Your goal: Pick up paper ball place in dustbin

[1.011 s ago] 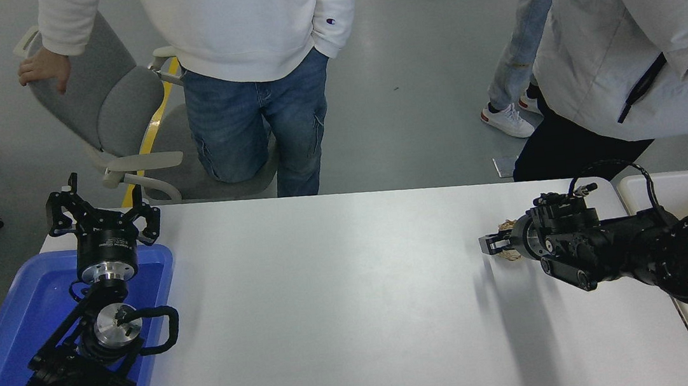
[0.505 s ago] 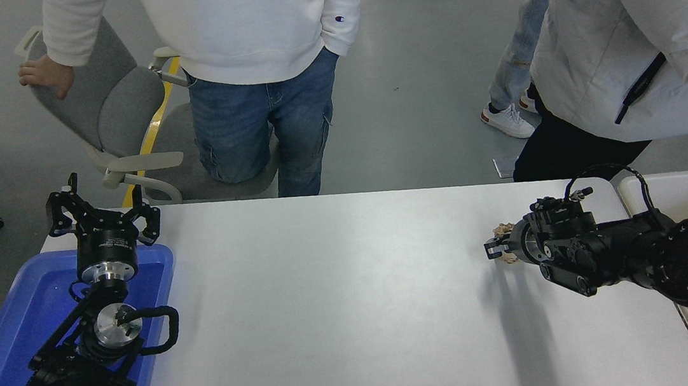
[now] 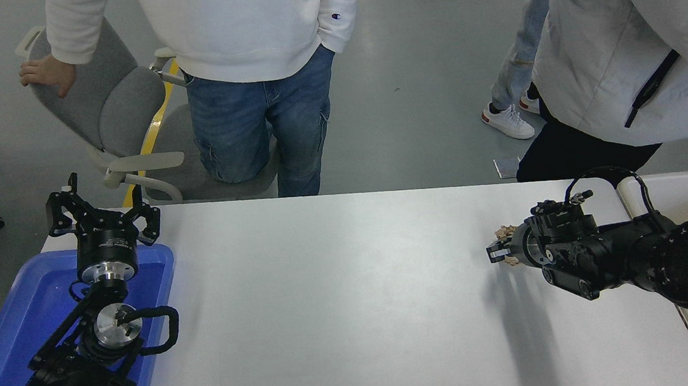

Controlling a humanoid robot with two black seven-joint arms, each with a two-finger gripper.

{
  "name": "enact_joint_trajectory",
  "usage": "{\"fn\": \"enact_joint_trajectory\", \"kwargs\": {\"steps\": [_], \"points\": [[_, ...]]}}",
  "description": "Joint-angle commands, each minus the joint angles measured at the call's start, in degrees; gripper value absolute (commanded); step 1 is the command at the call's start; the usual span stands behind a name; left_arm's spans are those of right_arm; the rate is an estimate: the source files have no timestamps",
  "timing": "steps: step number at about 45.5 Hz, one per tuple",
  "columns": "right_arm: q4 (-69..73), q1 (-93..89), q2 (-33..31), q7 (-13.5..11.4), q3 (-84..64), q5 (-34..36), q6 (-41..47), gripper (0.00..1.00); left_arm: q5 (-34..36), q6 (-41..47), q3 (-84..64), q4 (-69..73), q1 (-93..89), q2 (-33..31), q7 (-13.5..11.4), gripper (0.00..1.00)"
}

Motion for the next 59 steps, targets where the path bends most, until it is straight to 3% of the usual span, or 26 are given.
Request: {"fn": "enact_joint_trajectory", "kwargs": {"steps": [1,23,38,59], "points": [[0.6,0.7,-0.4,0.2,0.0,0.0,0.1,0.0,0.0,0.0,0.0,0.0,0.0,0.0,0.0,0.99],[10.2,7.5,-5.5,0.1,0.0,0.0,0.5,0.0,0.0,0.0,0.0,0.0,0.0,0.0,0.0,0.99],[30.2,28.2,-16.9,0.0,-2.9,0.0,5.5,0.0,0.0,0.0,0.0,0.0,0.0,0.0,0.0,0.99],[50.9,54.5,-25.1,0.0,-10.5,0.1,16.4,0.0,0.0,0.0,0.0,0.0,0.0,0.0,0.0,0.99]]}}
